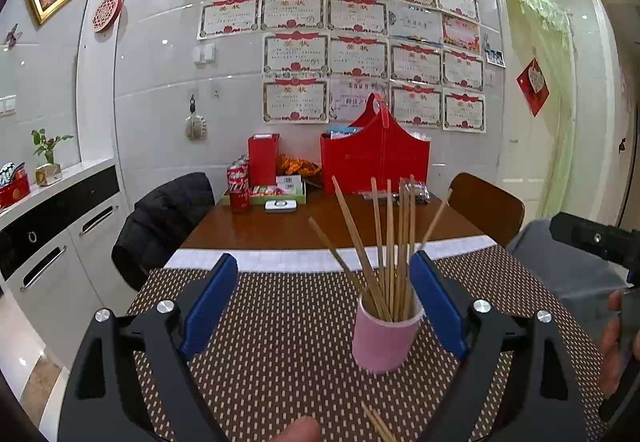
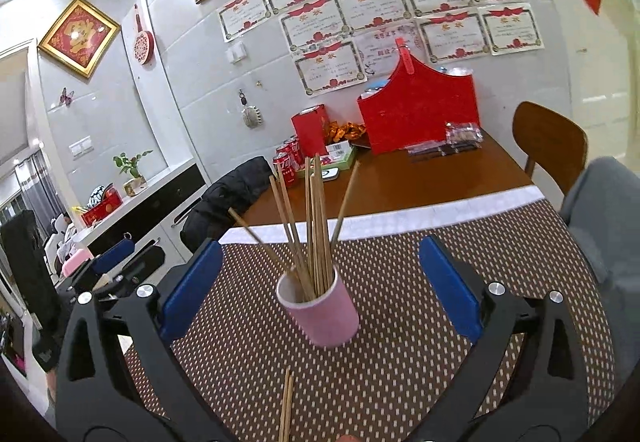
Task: Organize utensils
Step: 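Open the right gripper over the pink cup while the left gripper releases its chopstick, then move both open grippers back down to the last two chopsticks on the cloth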
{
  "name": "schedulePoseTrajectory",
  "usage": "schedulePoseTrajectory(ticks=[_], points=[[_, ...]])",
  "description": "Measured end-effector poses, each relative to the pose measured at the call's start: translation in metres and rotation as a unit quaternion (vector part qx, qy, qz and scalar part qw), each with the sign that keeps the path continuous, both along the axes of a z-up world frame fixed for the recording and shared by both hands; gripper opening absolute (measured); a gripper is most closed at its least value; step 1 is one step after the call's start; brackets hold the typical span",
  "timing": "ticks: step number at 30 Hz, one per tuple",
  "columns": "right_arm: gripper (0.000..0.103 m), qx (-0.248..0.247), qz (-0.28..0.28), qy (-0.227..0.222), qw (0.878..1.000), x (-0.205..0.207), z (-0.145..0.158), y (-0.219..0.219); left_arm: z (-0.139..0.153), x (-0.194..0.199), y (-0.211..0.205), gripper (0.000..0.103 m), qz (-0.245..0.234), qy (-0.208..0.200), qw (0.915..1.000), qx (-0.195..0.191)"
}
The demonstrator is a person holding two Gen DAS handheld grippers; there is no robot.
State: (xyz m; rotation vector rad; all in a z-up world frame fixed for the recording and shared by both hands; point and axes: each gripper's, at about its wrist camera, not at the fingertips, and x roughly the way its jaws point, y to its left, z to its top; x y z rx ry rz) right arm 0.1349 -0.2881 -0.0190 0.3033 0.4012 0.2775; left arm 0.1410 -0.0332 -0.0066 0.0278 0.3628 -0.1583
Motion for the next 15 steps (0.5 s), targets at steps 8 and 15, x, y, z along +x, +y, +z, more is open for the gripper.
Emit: schedulePoseTrajectory(ticks=[8,15], points=[[0.097,-0.012,-0.004,0.015,1.0,-0.046,-0.009,-0.001,-0.004,-0.04,0.009,0.086,0.001,0.025,0.9997,-0.002],[0.097,-0.029,0.0,0.033,0.999,-0.077,-0.024,0.001,-0.034,-0.063,0.015,0.086,-0.001,0.071,0.9975,-0.004]])
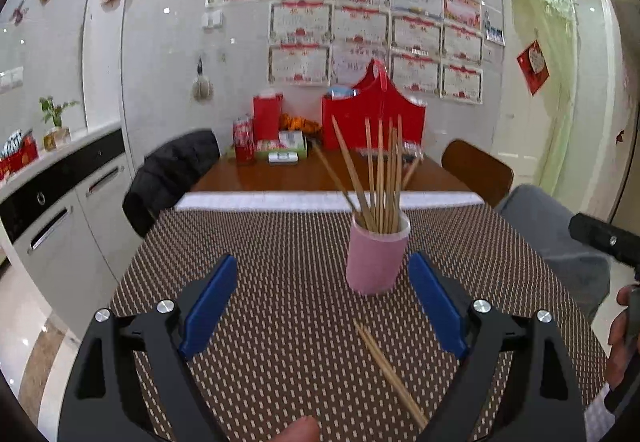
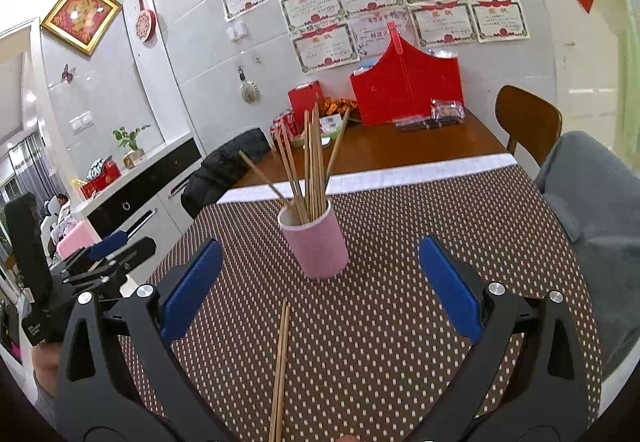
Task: Organize utensils
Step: 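Move both open grippers back down to the last two chopsticks on the cloth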
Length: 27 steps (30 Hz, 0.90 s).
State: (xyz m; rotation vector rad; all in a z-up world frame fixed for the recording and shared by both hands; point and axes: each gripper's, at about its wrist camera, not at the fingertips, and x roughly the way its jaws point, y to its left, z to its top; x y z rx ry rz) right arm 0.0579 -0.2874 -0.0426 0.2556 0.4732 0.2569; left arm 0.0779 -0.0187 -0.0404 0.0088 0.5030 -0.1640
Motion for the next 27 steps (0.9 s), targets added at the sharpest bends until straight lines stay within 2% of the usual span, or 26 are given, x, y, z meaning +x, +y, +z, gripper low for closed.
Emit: schedulePoseTrajectory(ticks=[5,9,17,22,27], points=[[0.097,-0.001,0.001,0.017,1.0,-0.011,-0.015,-0.002,-0.032,-0.011,-0.005,0.086,-0.005,0.041,0.9992,0.0],[0.097,0.003,-0.005,0.033,0.999,-0.017,-0.029,-0.007,-0.065,-0.018,-0.014,0.086,-0.012,0.088,0.996,0.003],[0.097,0.01,-0.013,0.073,0.997,-0.023,-0.062,-0.014,-0.13,-0.025,-0.044,0.086,-0.028,0.186,0.9817,0.033],[0.097,0.015,-0.02,0.089,0.996,-0.027,-0.076,-0.022,-0.155,-0.025,-0.052,0.086,-0.029,0.229,0.9724,0.035],[0.097,0.02,-0.027,0.104,0.994,-0.024,-0.089,-0.029,-0.163,-0.023,-0.06,0.086,-0.038,0.243,0.9687,0.031]])
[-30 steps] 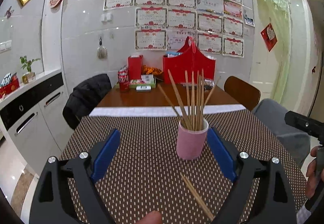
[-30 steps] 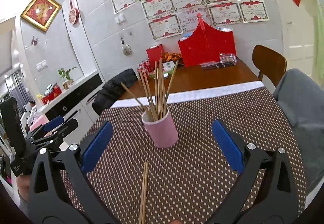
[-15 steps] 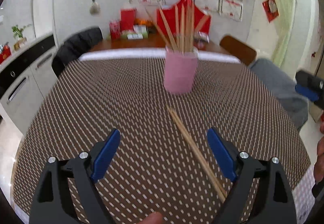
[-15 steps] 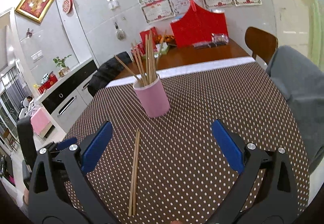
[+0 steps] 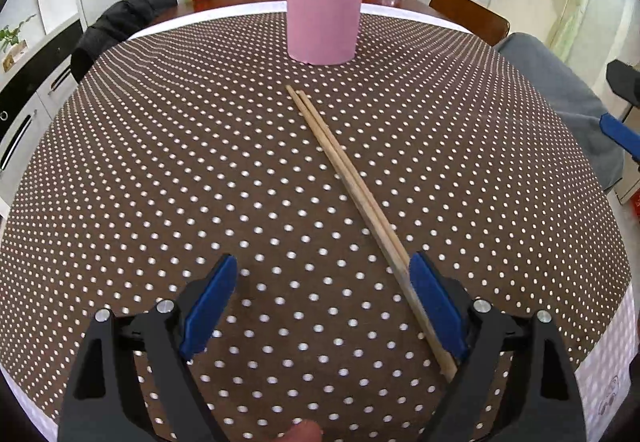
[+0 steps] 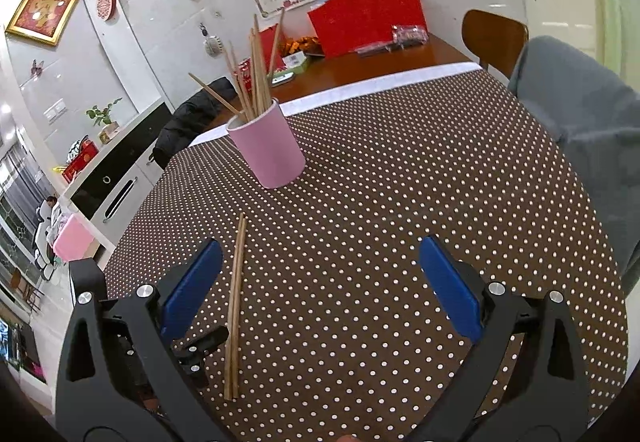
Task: Organize utensils
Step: 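Move both open grippers back down to the last two chopsticks on the cloth, then close the right gripper on one chopstick while the left gripper grasps the other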
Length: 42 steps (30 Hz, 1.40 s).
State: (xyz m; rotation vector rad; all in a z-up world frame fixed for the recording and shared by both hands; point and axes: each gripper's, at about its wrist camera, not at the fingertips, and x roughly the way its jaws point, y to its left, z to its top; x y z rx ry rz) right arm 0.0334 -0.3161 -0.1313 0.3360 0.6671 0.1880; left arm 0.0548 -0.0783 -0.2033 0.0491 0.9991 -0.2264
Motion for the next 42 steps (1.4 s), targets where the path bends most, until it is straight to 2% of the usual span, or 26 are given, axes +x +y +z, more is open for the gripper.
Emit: schedulePoseTrajectory(ticks=[17,19,21,25,33,37,38,40,42], points=[[0.097,0.001,0.009,0.019,1.0,0.008,-0.015,-0.002,-0.006,-0.008,-0.001,0.09,0.034,-0.016,0.9992,0.013],[0.097,-0.001,0.012,0.021,1.0,0.007,-0.016,-0.001,-0.006,-0.005,-0.001,0.091,0.035,-0.02,0.999,0.019],[0.097,-0.003,0.014,0.025,1.0,0.008,-0.019,0.001,-0.009,0.003,-0.003,0.093,0.041,-0.021,0.998,0.042],[0.097,-0.006,0.02,0.031,0.999,0.008,-0.023,0.006,-0.01,0.019,0.004,0.093,0.049,-0.001,0.9979,0.042],[0.097,-0.05,0.095,0.081,0.991,0.031,-0.046,0.055,-0.013,0.032,0.045,0.093,0.043,0.004,0.9982,0.042],[0.096,-0.081,0.137,0.099,0.982,0.054,-0.057,0.088,-0.014,0.041,0.05,0.093,0.008,0.002,0.9986,0.052],[0.096,-0.086,0.148,0.101,0.98,0.061,-0.059,0.096,-0.013,0.043,0.05,0.093,0.003,0.0,0.9984,0.056],[0.084,-0.092,0.165,0.104,0.976,0.071,-0.061,0.108,-0.013,0.048,0.051,0.093,-0.011,-0.006,0.9977,0.067],[0.066,-0.112,0.173,0.112,0.972,0.082,-0.064,0.121,-0.012,0.057,0.054,0.093,-0.014,-0.008,0.9972,0.073]])
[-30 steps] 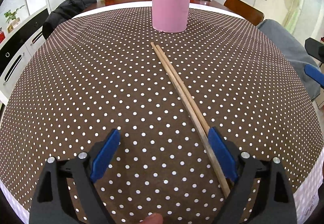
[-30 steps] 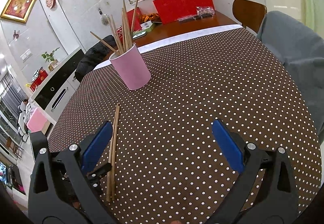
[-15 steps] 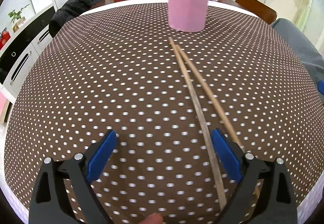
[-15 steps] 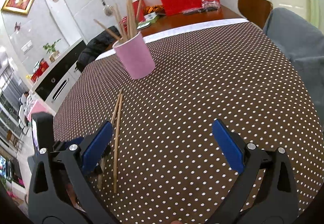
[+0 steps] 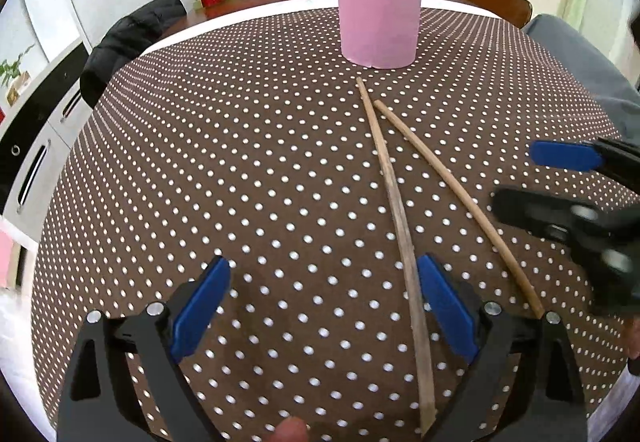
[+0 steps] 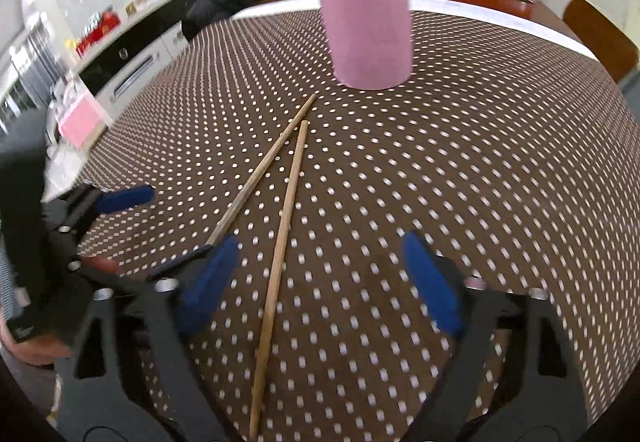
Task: Organize utensils
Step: 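Close the right gripper on one chopstick while the left gripper grasps the other, then lift both chopsticks upright and carry them over the pink cup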
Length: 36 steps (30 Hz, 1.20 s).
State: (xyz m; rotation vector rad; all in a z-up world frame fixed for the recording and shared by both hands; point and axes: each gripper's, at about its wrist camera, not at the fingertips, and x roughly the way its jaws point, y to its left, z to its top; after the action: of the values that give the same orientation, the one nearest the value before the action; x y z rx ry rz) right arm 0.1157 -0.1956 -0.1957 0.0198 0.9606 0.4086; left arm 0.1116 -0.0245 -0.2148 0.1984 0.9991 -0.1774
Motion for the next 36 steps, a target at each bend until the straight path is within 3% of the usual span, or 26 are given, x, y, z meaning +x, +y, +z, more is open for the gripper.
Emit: schedulePoseTrajectory(ticks=[1,2,8,17,18,19,20,22,24,28,31,36], points=[[0.059,-0.007,0.005,0.002,1.0,0.004,-0.002,0.005,0.0,0.004,0.001,0.093,0.0,-0.001,1.0,0.002],[0.045,-0.017,0.012,0.006,1.0,0.01,-0.005,0.013,0.0,0.006,0.003,0.093,0.001,-0.002,1.0,0.004],[0.023,-0.079,0.026,-0.009,0.997,0.015,-0.005,0.032,0.001,0.028,0.006,0.093,-0.001,-0.006,0.9999,0.015],[0.023,-0.06,-0.003,0.001,0.998,0.005,-0.002,0.008,0.003,0.041,-0.021,0.093,-0.031,-0.015,0.9986,0.04],[0.023,-0.06,-0.002,0.001,0.998,0.003,-0.002,0.008,0.003,0.043,-0.022,0.087,-0.036,-0.012,0.9987,0.034],[0.023,-0.06,-0.001,0.0,0.998,0.001,-0.002,0.007,0.004,0.044,-0.02,0.072,-0.043,-0.004,0.999,0.009],[0.023,-0.066,0.002,-0.004,0.998,0.002,-0.002,0.016,0.004,0.045,-0.017,0.064,-0.05,0.01,0.9984,-0.025],[0.016,-0.078,0.012,-0.01,0.997,0.002,-0.004,0.027,0.006,0.045,-0.018,0.029,-0.059,0.007,0.9977,-0.031],[0.006,-0.08,0.016,-0.009,0.997,0.002,-0.004,0.032,0.007,0.044,-0.016,0.006,-0.067,0.013,0.9966,-0.045],[0.006,-0.056,0.022,-0.006,0.998,0.003,-0.004,0.029,0.009,0.037,-0.005,0.006,-0.055,0.008,0.9955,-0.077],[0.006,-0.011,0.015,-0.014,1.0,0.001,0.002,0.013,0.017,0.031,0.006,0.006,-0.036,-0.01,0.9945,-0.098],[0.006,0.045,0.004,-0.047,0.998,-0.006,0.021,-0.005,0.042,0.023,0.019,0.006,-0.013,-0.059,0.9888,-0.137]])
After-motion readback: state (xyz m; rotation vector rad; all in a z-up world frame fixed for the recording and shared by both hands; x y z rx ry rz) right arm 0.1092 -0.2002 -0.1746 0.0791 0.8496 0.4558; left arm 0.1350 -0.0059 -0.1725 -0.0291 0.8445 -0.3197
